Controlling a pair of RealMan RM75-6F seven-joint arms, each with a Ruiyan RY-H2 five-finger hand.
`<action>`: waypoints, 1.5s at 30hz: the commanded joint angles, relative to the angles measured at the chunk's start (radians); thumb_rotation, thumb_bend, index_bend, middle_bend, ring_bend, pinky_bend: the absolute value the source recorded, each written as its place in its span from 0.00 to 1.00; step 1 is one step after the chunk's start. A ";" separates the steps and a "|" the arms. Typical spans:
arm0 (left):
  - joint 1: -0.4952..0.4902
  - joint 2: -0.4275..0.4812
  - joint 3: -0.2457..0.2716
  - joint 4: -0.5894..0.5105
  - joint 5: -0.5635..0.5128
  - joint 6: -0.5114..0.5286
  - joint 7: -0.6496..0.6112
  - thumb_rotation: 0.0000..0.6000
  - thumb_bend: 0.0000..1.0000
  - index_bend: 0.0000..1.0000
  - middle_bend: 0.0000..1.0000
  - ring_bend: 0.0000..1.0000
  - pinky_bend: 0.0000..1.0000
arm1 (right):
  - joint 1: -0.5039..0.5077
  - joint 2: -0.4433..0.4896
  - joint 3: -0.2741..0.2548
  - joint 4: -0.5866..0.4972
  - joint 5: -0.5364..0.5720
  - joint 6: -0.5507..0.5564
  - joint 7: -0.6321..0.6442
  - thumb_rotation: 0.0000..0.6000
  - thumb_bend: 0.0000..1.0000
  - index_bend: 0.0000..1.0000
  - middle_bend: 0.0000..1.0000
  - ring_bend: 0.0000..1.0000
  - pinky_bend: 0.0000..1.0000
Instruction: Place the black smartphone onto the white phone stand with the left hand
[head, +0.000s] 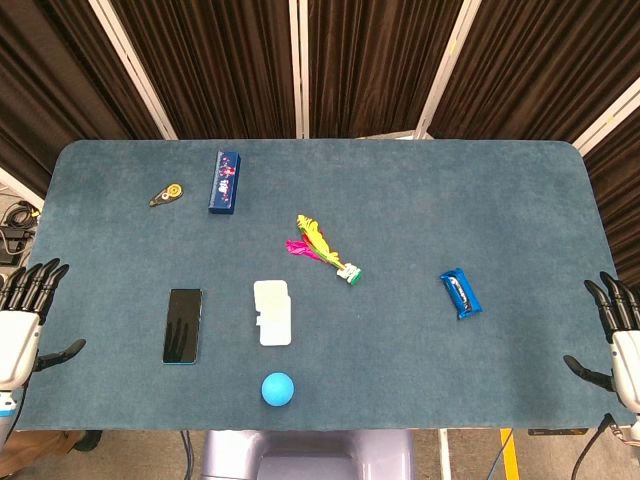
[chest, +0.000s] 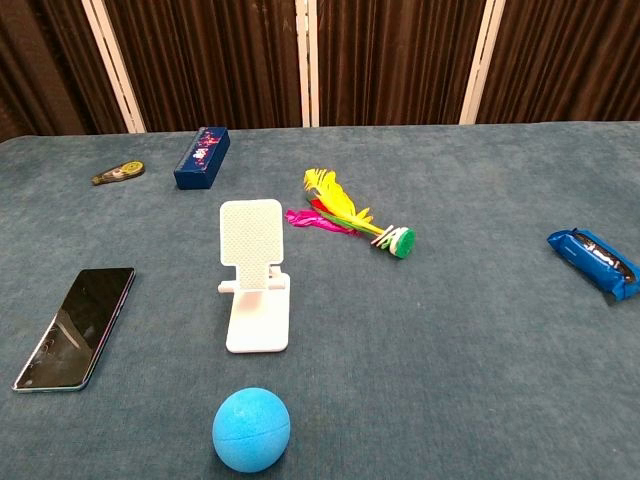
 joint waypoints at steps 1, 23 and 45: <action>-0.001 -0.001 -0.001 0.001 -0.003 -0.004 -0.003 1.00 0.00 0.00 0.00 0.00 0.00 | -0.002 0.001 0.003 -0.001 0.007 0.003 -0.004 1.00 0.00 0.00 0.00 0.00 0.00; -0.132 -0.329 0.020 0.338 -0.079 -0.321 0.009 1.00 0.00 0.00 0.00 0.00 0.00 | -0.005 0.023 0.009 0.004 0.018 0.000 0.070 1.00 0.00 0.00 0.00 0.00 0.00; -0.180 -0.466 -0.013 0.513 -0.162 -0.398 0.034 1.00 0.00 0.00 0.00 0.00 0.00 | 0.001 0.021 0.007 0.010 0.017 -0.014 0.088 1.00 0.00 0.00 0.00 0.00 0.00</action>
